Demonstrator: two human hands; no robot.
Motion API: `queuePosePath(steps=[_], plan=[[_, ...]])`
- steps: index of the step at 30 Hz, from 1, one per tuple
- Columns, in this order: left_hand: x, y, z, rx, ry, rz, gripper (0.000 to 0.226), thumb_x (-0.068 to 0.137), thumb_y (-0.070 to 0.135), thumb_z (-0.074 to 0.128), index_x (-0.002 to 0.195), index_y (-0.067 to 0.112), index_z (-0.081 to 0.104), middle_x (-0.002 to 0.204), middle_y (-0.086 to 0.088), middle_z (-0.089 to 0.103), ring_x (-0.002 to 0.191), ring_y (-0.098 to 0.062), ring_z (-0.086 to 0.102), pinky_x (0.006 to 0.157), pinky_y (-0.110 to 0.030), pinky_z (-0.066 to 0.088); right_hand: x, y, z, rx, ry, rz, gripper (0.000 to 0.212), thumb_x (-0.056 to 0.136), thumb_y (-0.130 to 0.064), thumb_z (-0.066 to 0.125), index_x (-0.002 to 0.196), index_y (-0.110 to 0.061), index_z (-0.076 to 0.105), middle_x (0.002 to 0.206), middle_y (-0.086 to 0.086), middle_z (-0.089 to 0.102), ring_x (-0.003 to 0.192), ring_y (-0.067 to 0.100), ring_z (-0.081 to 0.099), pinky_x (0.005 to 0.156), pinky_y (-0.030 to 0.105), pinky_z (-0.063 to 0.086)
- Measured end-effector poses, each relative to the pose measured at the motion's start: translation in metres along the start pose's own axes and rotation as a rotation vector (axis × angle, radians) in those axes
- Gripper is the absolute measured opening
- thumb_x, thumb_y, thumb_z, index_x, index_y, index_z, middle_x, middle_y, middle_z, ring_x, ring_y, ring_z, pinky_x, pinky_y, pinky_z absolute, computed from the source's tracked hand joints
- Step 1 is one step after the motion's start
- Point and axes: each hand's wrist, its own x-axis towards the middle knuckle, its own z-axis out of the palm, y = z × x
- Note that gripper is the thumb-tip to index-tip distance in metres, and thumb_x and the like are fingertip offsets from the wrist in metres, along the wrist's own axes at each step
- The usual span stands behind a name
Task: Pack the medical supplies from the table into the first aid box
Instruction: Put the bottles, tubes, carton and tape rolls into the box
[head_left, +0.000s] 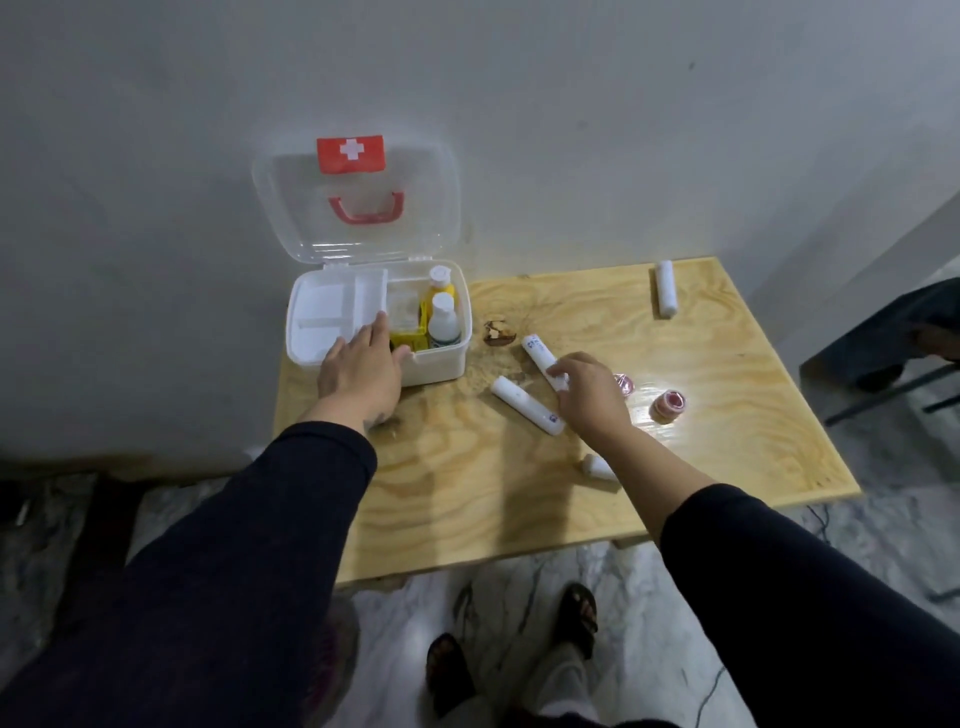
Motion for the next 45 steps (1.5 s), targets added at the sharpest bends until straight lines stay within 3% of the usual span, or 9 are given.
queuePosePath(steps=[4, 8, 15, 19, 22, 26, 31, 37, 45], plan=[[-0.002, 0.001, -0.002, -0.009, 0.001, 0.004, 0.058, 0.105, 0.037, 0.020, 0.155, 0.011, 0.006, 0.161, -0.007, 0.020, 0.147, -0.022, 0.022, 0.121, -0.036, 0.012, -0.011, -0.005, 0.002, 0.008, -0.020, -0.049, 0.040, 0.086, -0.014, 0.059, 0.126, -0.014, 0.057, 0.124, 0.008, 0.059, 0.112, 0.029, 0.058, 0.084, 0.037, 0.049], [-0.005, -0.001, -0.004, -0.021, 0.026, 0.017, 0.059, 0.104, 0.040, 0.022, 0.155, 0.013, 0.010, 0.159, -0.007, 0.025, 0.143, -0.029, 0.030, 0.116, -0.039, 0.024, -0.012, -0.016, 0.006, -0.125, -0.145, -0.076, 0.065, 0.084, -0.033, 0.066, 0.141, -0.016, 0.039, 0.133, 0.009, 0.056, 0.122, 0.030, 0.050, 0.093, 0.040, 0.047], [-0.002, -0.004, -0.010, -0.084, 0.011, 0.044, 0.061, 0.103, 0.042, 0.030, 0.154, 0.012, 0.015, 0.156, -0.008, 0.030, 0.141, -0.028, 0.032, 0.110, -0.041, 0.035, -0.016, -0.027, 0.016, -0.113, -0.038, 0.035, 0.029, 0.088, -0.024, 0.057, 0.112, -0.007, 0.053, 0.108, 0.014, 0.065, 0.101, 0.032, 0.059, 0.067, 0.035, 0.043], [-0.007, -0.013, -0.020, -0.052, 0.097, 0.082, 0.050, 0.101, 0.040, 0.040, 0.142, 0.012, 0.037, 0.143, -0.009, 0.044, 0.130, -0.028, 0.042, 0.098, -0.042, 0.043, -0.012, -0.045, -0.010, 0.020, -0.013, 0.074, 0.049, 0.083, -0.022, 0.063, 0.127, -0.003, 0.049, 0.122, 0.016, 0.061, 0.111, 0.034, 0.058, 0.083, 0.038, 0.047], [-0.011, -0.029, -0.024, 0.006, 0.108, 0.063, 0.056, 0.100, 0.043, 0.038, 0.145, 0.011, 0.034, 0.152, -0.008, 0.035, 0.138, -0.026, 0.034, 0.106, -0.040, 0.036, -0.008, -0.073, -0.036, 0.138, 0.030, 0.046, 0.060, 0.080, -0.019, 0.066, 0.134, -0.004, 0.045, 0.128, 0.015, 0.059, 0.115, 0.033, 0.056, 0.090, 0.039, 0.047], [-0.014, -0.045, -0.022, 0.059, 0.058, 0.064, 0.044, 0.101, 0.045, 0.032, 0.123, 0.010, 0.049, 0.131, -0.009, 0.052, 0.120, -0.027, 0.051, 0.095, -0.039, 0.043, -0.006, -0.123, -0.054, 0.373, 0.053, -0.031, 0.056, 0.081, -0.026, 0.067, 0.133, -0.012, 0.049, 0.119, 0.006, 0.063, 0.107, 0.025, 0.061, 0.088, 0.039, 0.053], [-0.011, -0.042, -0.023, 0.139, 0.005, 0.007, 0.049, 0.103, 0.042, 0.024, 0.134, 0.010, 0.044, 0.140, -0.009, 0.050, 0.121, -0.030, 0.053, 0.095, -0.040, 0.044, 0.001, -0.178, -0.034, 0.576, -0.110, -0.138, 0.058, 0.086, -0.020, 0.063, 0.140, -0.016, 0.041, 0.123, 0.003, 0.056, 0.107, 0.019, 0.058, 0.089, 0.043, 0.056], [-0.004, -0.042, -0.019, 0.215, -0.035, -0.028, 0.056, 0.103, 0.043, 0.018, 0.148, 0.012, 0.030, 0.161, -0.002, 0.021, 0.135, -0.027, 0.043, 0.098, -0.038, 0.042, 0.022, -0.203, 0.008, 0.488, -0.139, -0.220, 0.066, 0.088, -0.006, 0.058, 0.145, -0.016, 0.026, 0.139, 0.005, 0.042, 0.124, 0.022, 0.047, 0.093, 0.027, 0.043], [-0.004, -0.045, -0.017, 0.165, 0.028, 0.034, 0.053, 0.103, 0.044, 0.025, 0.137, 0.009, 0.043, 0.150, -0.009, 0.040, 0.126, -0.028, 0.049, 0.099, -0.036, 0.040, 0.026, -0.192, 0.031, 0.271, -0.163, -0.146, 0.060, 0.083, 0.006, 0.052, 0.138, -0.012, 0.036, 0.141, 0.012, 0.033, 0.121, 0.031, 0.046, 0.091, 0.030, 0.041]])
